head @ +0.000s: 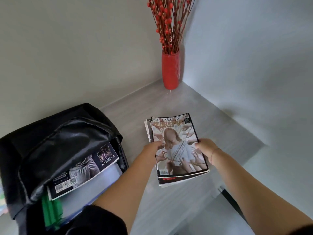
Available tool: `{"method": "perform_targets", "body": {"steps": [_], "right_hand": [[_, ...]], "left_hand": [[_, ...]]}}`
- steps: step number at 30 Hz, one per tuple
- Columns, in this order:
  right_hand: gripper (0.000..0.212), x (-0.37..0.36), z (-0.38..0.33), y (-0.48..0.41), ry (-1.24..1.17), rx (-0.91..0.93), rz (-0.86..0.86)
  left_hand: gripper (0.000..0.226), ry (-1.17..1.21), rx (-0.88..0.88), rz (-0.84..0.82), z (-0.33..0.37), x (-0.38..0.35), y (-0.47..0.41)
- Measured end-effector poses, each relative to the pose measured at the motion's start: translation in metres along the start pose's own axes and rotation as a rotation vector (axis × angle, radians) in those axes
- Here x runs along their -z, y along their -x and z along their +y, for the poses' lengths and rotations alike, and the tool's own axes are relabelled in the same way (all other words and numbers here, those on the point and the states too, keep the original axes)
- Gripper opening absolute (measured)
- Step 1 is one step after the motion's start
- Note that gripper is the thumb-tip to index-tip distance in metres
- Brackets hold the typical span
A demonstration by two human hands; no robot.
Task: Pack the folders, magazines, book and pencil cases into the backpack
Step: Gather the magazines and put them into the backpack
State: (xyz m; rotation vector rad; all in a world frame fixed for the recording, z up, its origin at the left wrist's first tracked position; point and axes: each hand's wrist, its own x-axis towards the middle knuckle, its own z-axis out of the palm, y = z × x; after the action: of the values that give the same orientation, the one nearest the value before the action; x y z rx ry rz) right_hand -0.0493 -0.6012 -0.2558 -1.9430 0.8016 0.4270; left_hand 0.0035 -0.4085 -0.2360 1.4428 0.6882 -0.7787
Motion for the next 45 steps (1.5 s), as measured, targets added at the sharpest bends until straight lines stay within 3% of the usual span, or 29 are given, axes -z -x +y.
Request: {"method": "perform_targets", "body": {"steps": [3,8,14,20,24,28,34,37,40,43,45], "right_hand": [[0.038,-0.003,0.002,0.001,-0.135,-0.027,-0.04],[0.029,0.014,-0.003,0.009,-0.616,0.116,-0.074],[0.029,0.03,-0.031,0.018,-0.653,0.404,-0.088],[0.051,0.014,-0.022,0.029,-0.693,0.449,-0.147],[0.029,0.003,-0.008,0.03,-0.563,0.335,-0.062],[0.029,-0.004,0.001,0.039,-0.428,0.335,-0.016],[0.035,-0.026,-0.011,0.085,-0.559,0.432,-0.355],[0.058,-0.053,-0.022,0.098,-0.647,0.415,-0.489],[0.067,-0.082,-0.031,0.11,-0.798,0.31,-0.656],[0.062,-0.106,-0.033,0.123,-0.777,0.251,-0.753],[0.075,-0.116,-0.028,0.13,-0.702,0.227,-0.826]], "left_hand": [[0.041,-0.059,-0.1,0.037,-0.009,-0.004,-0.001],[0.03,-0.029,-0.306,-0.131,0.002,0.008,0.018],[0.025,-0.148,-0.536,-0.237,0.036,0.019,0.036],[0.019,-0.189,-0.502,-0.171,0.022,0.025,0.034],[0.023,-0.145,-0.507,-0.127,0.012,0.015,0.037],[0.024,-0.239,-0.513,-0.05,0.01,0.017,0.043],[0.029,-0.019,-0.356,0.001,0.008,0.068,0.076],[0.029,-0.052,-0.43,0.069,0.001,0.109,0.089],[0.041,-0.435,-0.734,0.319,-0.009,0.172,0.095],[0.025,-1.093,-1.06,0.797,-0.022,0.241,0.097],[0.044,-1.377,-1.004,0.952,-0.023,0.272,0.098]]}}
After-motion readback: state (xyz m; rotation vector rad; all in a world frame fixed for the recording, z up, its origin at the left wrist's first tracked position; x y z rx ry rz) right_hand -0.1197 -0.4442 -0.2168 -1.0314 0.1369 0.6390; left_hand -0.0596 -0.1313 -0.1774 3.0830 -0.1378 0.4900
